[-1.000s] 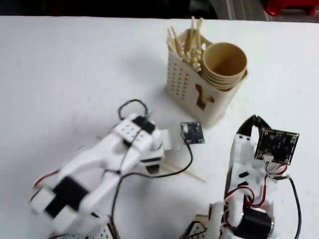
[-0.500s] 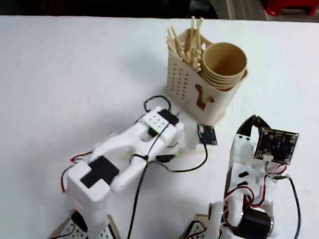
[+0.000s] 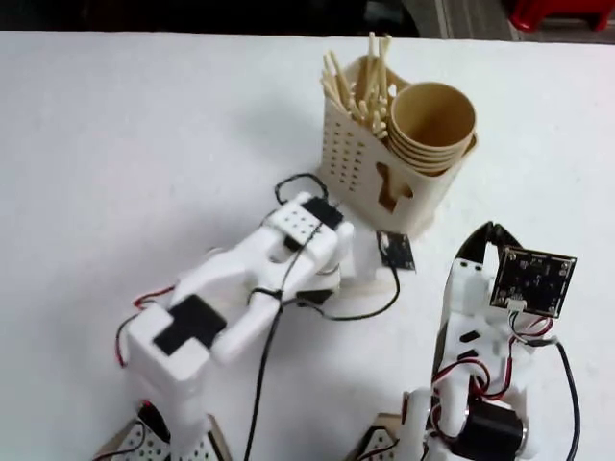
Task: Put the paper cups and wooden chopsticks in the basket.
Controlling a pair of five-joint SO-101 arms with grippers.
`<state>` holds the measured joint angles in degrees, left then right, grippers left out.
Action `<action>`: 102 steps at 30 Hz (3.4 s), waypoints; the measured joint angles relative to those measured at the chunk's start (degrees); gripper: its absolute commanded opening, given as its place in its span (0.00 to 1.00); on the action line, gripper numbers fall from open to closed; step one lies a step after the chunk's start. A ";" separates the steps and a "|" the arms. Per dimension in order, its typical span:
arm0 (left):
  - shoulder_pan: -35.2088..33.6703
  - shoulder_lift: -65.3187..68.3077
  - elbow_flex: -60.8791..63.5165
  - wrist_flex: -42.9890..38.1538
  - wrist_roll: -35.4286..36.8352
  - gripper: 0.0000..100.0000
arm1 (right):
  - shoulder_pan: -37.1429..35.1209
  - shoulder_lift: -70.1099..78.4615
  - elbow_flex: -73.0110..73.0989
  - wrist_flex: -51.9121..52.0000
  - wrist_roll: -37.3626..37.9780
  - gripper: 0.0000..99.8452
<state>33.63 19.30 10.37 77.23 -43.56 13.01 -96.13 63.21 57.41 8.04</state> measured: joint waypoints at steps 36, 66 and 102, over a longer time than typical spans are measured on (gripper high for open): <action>0.18 6.51 -4.92 -4.22 3.43 0.02 | 0.00 0.00 0.00 0.00 0.00 0.02; 2.37 14.15 -16.18 5.45 11.87 0.05 | 0.00 0.00 0.00 0.00 0.00 0.02; -1.41 -6.86 -14.07 14.68 11.25 0.02 | 0.00 0.00 0.00 0.00 0.00 0.02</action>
<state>32.22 12.44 -3.69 91.91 -32.31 13.01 -96.13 63.21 57.41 8.04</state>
